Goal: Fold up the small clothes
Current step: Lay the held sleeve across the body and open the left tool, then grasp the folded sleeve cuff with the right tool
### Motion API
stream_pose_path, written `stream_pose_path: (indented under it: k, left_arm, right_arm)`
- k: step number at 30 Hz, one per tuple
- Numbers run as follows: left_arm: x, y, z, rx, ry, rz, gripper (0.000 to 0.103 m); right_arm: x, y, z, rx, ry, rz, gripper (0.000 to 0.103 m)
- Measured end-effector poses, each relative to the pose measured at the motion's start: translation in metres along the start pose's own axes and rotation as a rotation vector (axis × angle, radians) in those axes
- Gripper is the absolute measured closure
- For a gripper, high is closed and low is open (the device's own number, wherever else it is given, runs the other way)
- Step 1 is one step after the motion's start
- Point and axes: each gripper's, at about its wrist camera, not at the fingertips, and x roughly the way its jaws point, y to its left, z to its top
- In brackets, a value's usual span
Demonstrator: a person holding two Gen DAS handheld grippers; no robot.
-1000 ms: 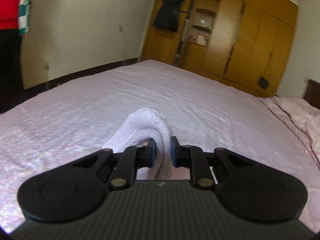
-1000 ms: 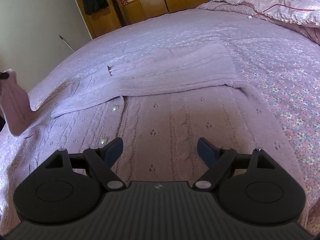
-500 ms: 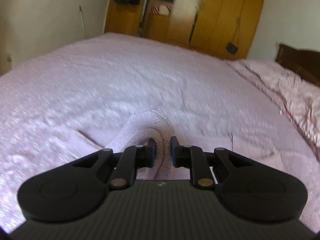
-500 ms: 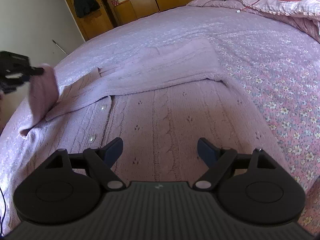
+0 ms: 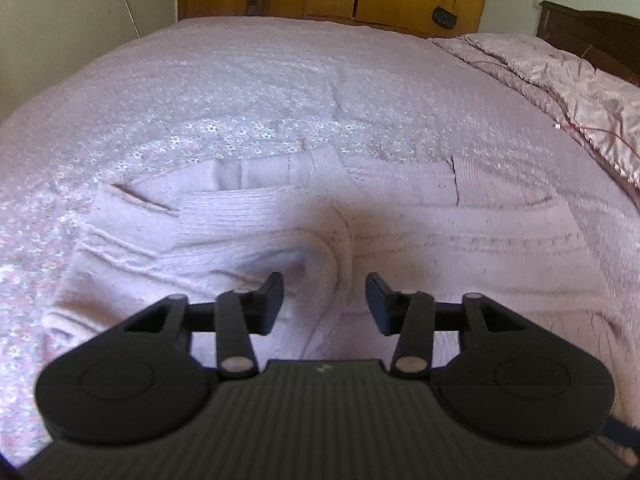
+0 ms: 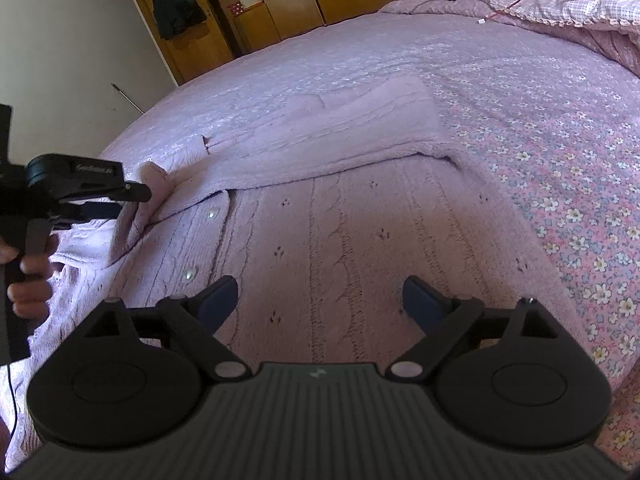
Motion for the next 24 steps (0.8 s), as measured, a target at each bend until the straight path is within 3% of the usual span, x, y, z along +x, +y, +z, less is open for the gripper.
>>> stream_pose_path:
  k: [10, 18, 24]
  left_arm:
    - [-0.043, 0.026, -0.029, -0.004, 0.023, 0.030, 0.053]
    - [-0.055, 0.051, -0.055, -0.042, 0.073, 0.089, 0.053]
    - [-0.053, 0.070, -0.067, -0.077, 0.103, 0.154, 0.053]
  right_arm:
    - [0.002, 0.006, 0.006, 0.029, 0.020, 0.011, 0.008]
    - [0.011, 0.043, 0.031, -0.010, 0.032, 0.113, 0.008]
    - [0.045, 0.085, 0.057, -0.023, 0.094, 0.208, 0.008]
